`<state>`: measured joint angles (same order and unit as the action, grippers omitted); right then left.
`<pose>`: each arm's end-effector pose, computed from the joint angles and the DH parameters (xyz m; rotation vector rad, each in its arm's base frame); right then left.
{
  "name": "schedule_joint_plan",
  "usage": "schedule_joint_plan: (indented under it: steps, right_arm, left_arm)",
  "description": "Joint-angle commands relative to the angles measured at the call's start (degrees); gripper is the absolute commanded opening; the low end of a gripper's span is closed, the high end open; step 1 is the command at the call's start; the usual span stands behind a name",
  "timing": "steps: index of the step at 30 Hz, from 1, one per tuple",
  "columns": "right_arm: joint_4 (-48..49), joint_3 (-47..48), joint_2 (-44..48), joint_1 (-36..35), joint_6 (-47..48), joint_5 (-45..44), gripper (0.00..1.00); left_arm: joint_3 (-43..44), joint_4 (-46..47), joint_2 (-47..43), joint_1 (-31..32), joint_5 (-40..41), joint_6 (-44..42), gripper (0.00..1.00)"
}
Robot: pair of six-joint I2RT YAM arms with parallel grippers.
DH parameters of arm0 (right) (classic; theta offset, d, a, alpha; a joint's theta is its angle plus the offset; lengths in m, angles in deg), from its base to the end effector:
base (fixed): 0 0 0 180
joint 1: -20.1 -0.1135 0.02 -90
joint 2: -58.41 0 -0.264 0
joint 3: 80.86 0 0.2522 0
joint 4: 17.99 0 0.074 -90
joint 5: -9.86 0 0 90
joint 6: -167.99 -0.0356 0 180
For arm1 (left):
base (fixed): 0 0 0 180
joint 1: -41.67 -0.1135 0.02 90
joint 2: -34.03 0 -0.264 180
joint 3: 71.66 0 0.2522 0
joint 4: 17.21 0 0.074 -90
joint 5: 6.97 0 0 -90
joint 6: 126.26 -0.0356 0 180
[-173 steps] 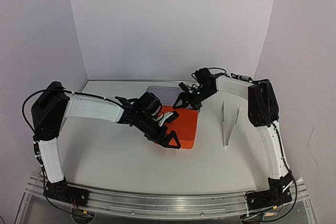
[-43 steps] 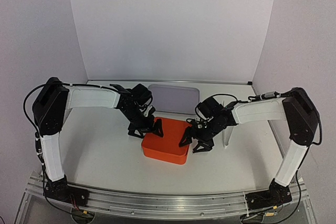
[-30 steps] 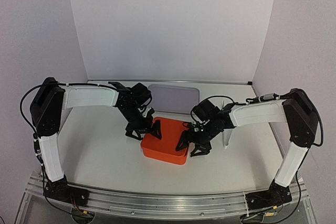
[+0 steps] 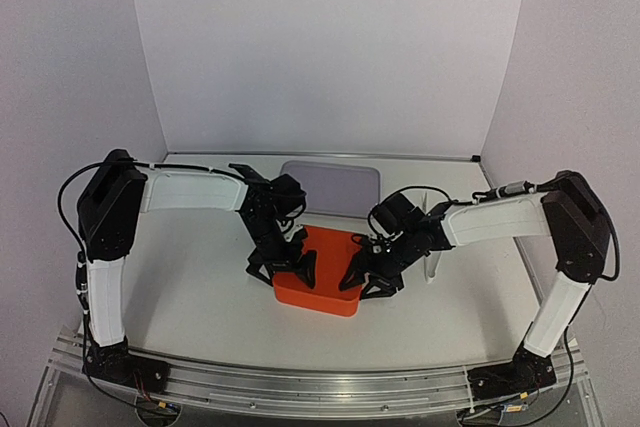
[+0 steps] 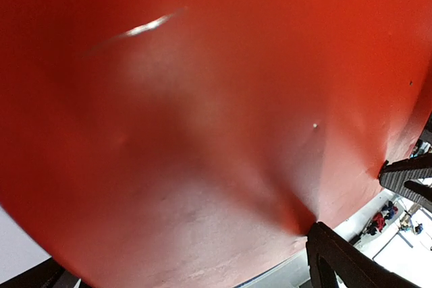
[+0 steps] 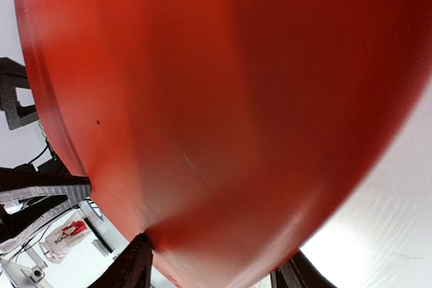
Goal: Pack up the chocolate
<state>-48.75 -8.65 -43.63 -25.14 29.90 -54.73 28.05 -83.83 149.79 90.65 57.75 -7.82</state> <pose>0.2328 0.2564 0.1538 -0.1006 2.9393 1.0147 0.2449 -0.3047 0.1762 -0.5578 -2.8451 0.6234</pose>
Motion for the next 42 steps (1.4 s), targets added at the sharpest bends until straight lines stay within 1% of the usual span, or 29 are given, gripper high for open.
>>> schedule_joint_plan:
  steps: [1,3,5,8,12,14,16,17,20,23,27,30,32,34,38,42]
  right_arm:
    - [0.75,-6.34,-3.67,-0.79,-2.4,-2.2,0.49]
    - [1.89,-7.72,-3.85,-0.75,-2.2,-3.25,0.43]
    - [2.71,-8.11,-4.38,-0.79,-1.97,-3.61,0.41]
    - [3.98,-7.89,-5.66,-0.81,-2.57,-3.34,0.34]
    - [3.95,-6.9,-6.28,-0.78,-3.03,-3.79,0.34]
    - [3.77,-6.01,-4.66,-0.54,-2.73,-4.59,0.39]
    - [3.48,-5.12,-2.47,0.25,-2.82,-5.2,0.54]
    - [3.31,-4.62,-1.27,0.7,-2.78,-5.4,0.58]
    - [2.24,-3.4,1.7,2.45,-2.17,-6.6,0.69]
    - [-2.19,-1.25,4.1,4.46,0.02,-10.07,0.76]
    - [-3.78,1.19,4.62,7.33,2.24,-10.61,0.81]
    - [-3.89,4.08,2.91,8.98,4.63,-9.56,0.82]
    - [-4.09,6.41,1.31,9.85,5.85,-7.99,0.82]
    - [-4.09,8.79,0.1,10.29,7.32,-7.39,0.82]
    - [-4.18,13.07,-3.38,11.8,10.35,-7.87,0.83]
    - [-4.27,18.06,-8.04,13.23,12.19,-5.14,0.84]
  left_arm:
    - [1.56,-1.31,3.51,1.94,-1.48,-0.67,1.0]
    - [2.18,-1.06,5.28,2.28,-2.54,-0.82,0.99]
    - [3.49,-1.28,6.9,2.7,-2.44,-0.85,0.99]
    - [3.72,-1.19,8.61,2.82,-2.12,-0.92,0.99]
    - [3.23,-0.65,8.51,2.8,-0.42,-0.36,0.98]
    - [3.93,-0.24,6.97,2.71,2.21,0.0,0.99]
    - [5.37,-0.17,4.98,2.3,5.1,0.27,1.0]
    - [6.13,-0.06,3.98,1.92,6.44,0.49,1.0]
    - [7.01,0.84,0.16,0.45,10.14,1.06,1.0]
    - [7.29,1.51,-3.0,-1.46,13.44,1.11,1.0]
    - [7.59,1.15,-5.2,-4.25,14.91,0.45,1.0]
    - [7.83,0.98,-5.82,-5.75,16.21,-1.22,1.0]
    - [8.45,1.96,-5.09,-7.28,15.6,-2.2,1.0]
    - [9.32,4.04,-3.61,-8.68,14.11,-2.57,1.0]
    - [9.45,11.64,-1.04,-9.75,10.84,-2.58,1.0]
    - [10.79,16.55,2.38,-10.47,10.09,-0.73,1.0]
